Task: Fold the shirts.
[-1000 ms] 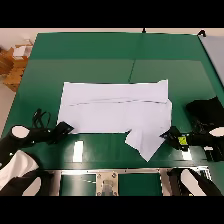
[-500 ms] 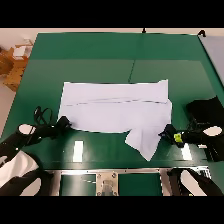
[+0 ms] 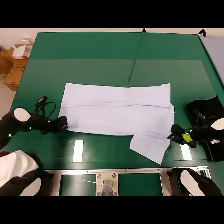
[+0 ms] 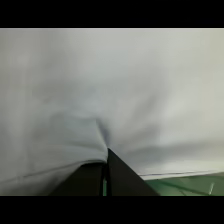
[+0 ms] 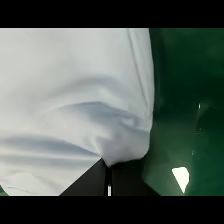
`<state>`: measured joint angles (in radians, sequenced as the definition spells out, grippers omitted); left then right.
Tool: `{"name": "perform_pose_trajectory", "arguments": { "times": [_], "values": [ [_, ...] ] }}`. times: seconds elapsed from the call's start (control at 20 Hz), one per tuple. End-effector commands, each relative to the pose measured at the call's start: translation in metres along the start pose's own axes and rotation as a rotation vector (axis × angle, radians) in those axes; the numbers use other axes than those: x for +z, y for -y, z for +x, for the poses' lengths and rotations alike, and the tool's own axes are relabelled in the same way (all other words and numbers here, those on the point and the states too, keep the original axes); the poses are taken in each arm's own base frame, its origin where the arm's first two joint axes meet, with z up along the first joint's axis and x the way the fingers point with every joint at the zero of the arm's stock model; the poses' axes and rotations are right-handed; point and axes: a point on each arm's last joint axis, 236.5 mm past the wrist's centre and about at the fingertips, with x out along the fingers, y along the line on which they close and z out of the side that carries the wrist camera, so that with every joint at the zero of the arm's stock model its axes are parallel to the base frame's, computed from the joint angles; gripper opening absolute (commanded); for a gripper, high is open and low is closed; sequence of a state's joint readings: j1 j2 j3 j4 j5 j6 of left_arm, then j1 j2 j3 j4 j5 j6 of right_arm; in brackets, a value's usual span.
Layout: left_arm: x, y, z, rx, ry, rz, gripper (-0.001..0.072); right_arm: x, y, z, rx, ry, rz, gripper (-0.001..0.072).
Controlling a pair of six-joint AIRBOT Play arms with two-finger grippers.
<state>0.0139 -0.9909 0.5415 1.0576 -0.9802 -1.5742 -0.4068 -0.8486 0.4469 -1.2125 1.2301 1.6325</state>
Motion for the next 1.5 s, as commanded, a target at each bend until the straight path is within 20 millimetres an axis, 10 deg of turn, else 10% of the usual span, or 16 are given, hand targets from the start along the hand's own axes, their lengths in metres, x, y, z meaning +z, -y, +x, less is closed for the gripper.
{"name": "perform_pose_trajectory", "arguments": {
  "times": [0.0,0.15,0.5,0.9,0.95,1.05,1.15,1.45],
  "values": [
    [-0.027,-0.015,-0.012,0.085,-0.138,0.044,0.0021,-0.007,0.009,-0.023,-0.070,-0.010,-0.003,0.0017],
    [-0.015,0.002,-0.021,0.040,-0.112,0.084,0.0021,0.011,-0.008,-0.040,-0.023,0.058,-0.018,0.0017],
    [0.087,0.064,-0.054,-0.053,0.034,0.210,0.0021,0.103,-0.094,-0.094,0.204,0.244,-0.103,0.0018],
    [0.190,0.100,0.024,-0.121,0.021,0.220,0.0025,0.215,-0.156,-0.046,0.259,0.219,-0.141,0.0019],
    [0.203,0.099,0.030,-0.119,0.053,0.216,0.0151,0.228,-0.157,-0.034,0.254,0.224,-0.132,0.0019],
    [0.228,0.103,0.028,-0.119,0.143,0.218,0.0676,0.242,-0.154,-0.018,0.250,0.208,-0.115,0.0115],
    [0.246,0.110,0.009,-0.130,0.191,0.229,0.0720,0.251,-0.146,-0.023,0.248,0.210,-0.126,0.0421],
    [0.275,0.090,-0.081,-0.144,0.207,0.171,0.0720,0.251,-0.074,-0.051,0.224,0.143,-0.245,0.0605]
  ]
}}
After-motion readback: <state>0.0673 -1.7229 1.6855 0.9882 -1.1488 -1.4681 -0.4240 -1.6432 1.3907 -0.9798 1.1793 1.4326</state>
